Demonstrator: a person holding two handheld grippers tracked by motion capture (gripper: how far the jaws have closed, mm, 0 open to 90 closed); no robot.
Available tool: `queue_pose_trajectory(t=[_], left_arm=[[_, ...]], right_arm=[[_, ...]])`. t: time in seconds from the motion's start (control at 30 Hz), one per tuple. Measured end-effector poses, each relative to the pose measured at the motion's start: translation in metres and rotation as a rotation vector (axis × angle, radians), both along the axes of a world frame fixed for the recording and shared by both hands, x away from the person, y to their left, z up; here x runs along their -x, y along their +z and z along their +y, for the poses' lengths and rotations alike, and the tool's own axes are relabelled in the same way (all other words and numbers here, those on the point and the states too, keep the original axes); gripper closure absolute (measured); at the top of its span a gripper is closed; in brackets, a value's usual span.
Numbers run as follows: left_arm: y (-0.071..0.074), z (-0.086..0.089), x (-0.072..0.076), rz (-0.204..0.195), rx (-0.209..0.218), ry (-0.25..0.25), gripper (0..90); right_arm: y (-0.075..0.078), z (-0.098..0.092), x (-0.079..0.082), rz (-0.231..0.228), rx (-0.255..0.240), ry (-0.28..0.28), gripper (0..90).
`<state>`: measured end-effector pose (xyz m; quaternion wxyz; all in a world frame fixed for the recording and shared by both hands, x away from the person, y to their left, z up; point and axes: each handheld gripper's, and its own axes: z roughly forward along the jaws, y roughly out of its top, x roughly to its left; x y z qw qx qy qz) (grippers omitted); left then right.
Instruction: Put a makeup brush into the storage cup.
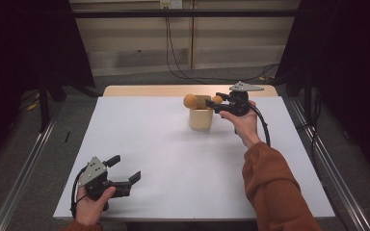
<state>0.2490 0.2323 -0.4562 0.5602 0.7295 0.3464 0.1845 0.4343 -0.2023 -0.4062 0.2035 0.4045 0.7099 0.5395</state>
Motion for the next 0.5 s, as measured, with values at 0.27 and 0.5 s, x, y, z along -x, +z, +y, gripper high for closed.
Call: queue_pose_trajectory(t=[0.27,0.5], left_arm=[[0.000,-0.002,-0.002,0.005,0.000,0.001,3.8],[0.000,-0.002,-0.005,0.007,0.006,0.006,3.8]], right_arm=[[-0.002,-0.001,0.005,-0.007,-0.004,-0.024,4.2],[-0.002,-0.005,0.017,-0.042,-0.015,-0.035,0.3]])
